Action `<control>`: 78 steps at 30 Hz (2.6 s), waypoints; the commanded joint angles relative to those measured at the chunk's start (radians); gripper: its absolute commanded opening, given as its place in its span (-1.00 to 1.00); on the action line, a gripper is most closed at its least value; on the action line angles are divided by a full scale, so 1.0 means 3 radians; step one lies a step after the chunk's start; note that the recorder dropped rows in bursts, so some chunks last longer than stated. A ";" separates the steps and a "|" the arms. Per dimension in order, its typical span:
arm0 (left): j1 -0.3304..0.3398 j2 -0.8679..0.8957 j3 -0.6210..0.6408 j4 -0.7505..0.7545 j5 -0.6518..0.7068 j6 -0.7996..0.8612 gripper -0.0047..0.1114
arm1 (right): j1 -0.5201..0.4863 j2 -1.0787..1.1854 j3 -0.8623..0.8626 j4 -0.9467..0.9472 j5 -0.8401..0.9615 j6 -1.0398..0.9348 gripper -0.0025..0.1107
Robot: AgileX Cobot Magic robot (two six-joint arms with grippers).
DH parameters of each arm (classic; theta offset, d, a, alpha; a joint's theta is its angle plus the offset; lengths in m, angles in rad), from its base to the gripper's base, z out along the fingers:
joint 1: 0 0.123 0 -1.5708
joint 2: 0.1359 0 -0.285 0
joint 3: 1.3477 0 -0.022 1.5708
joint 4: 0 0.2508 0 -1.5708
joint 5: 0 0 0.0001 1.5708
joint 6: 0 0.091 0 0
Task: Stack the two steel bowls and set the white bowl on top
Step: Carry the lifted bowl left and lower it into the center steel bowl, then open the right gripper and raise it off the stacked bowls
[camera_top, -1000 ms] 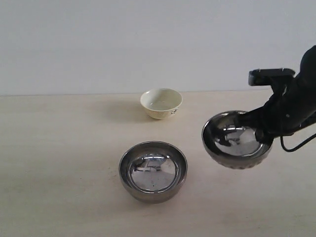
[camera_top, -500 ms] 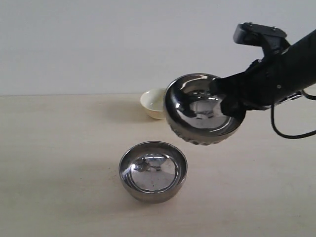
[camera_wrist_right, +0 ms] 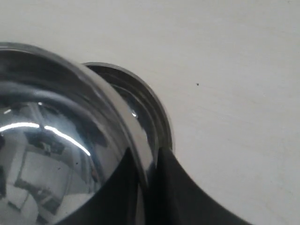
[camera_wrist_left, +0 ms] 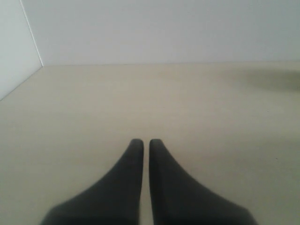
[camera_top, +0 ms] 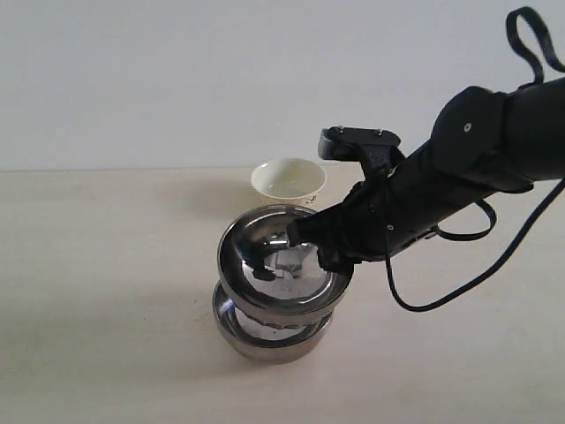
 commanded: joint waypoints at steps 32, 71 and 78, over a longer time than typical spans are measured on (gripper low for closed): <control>0.0010 -0.0011 0.0013 -0.0004 0.0003 0.0013 -0.85 | 0.0040 0.0301 -0.0644 0.0155 0.0332 -0.0199 -0.38; 0.0010 -0.0011 0.0013 -0.0004 0.0003 0.0013 -0.85 | 0.0205 0.0430 -0.0817 -0.0040 0.0235 -0.0358 -0.96; 0.0010 -0.0011 0.0013 -0.0004 0.0003 0.0013 -0.85 | 0.0179 0.0181 -0.0992 -0.0088 -0.0187 -0.0272 -0.91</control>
